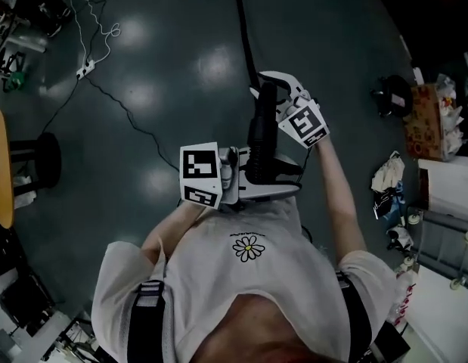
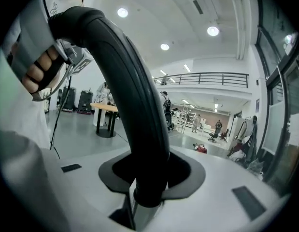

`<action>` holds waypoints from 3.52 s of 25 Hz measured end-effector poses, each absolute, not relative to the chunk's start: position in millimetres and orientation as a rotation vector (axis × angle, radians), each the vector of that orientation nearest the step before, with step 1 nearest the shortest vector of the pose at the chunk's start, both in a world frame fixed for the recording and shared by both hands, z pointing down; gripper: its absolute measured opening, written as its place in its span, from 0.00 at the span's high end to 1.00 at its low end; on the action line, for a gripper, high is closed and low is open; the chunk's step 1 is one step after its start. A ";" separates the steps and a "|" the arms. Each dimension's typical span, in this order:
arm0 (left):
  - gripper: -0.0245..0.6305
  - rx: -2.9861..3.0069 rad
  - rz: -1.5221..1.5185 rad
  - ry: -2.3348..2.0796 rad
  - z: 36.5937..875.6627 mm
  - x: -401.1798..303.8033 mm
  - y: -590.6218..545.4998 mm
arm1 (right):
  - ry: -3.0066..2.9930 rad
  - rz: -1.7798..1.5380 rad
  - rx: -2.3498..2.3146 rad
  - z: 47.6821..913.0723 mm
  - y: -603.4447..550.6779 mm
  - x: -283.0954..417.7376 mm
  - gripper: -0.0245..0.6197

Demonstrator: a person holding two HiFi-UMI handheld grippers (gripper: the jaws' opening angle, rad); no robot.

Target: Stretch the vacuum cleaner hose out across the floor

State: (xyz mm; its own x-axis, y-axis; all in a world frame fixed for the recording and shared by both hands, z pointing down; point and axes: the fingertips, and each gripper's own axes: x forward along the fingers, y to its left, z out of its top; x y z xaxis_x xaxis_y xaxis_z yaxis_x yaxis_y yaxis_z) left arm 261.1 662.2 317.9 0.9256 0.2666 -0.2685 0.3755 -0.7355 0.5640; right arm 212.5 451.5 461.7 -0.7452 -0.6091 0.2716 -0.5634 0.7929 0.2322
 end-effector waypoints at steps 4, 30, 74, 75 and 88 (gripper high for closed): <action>0.81 2.387 -0.236 0.377 322.5 267.4 668.0 | -2.657 0.108 0.880 502.0 471.1 240.2 0.56; 0.81 2.598 -0.424 -0.146 282.0 259.6 625.4 | -2.366 -0.391 0.578 580.6 323.3 214.2 0.76; 0.73 2.521 -0.064 -0.260 321.4 143.7 679.6 | -3.204 -0.089 0.990 158.1 433.3 179.4 0.59; 0.73 2.547 -0.039 -0.247 324.5 147.7 688.6 | -3.320 0.276 0.718 166.1 452.7 167.5 0.59; 0.73 2.637 -0.123 -0.314 336.8 117.9 765.8 | -3.613 1.196 0.121 178.1 603.7 151.3 0.59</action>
State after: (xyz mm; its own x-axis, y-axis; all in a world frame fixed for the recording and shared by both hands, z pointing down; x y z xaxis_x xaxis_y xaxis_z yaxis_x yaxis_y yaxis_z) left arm 117.9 765.8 336.8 0.9697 -0.2422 -0.0320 -0.1990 -0.8591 0.4715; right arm 151.3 603.7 178.1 -0.7843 -0.2482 -0.5686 0.1402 0.8219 -0.5521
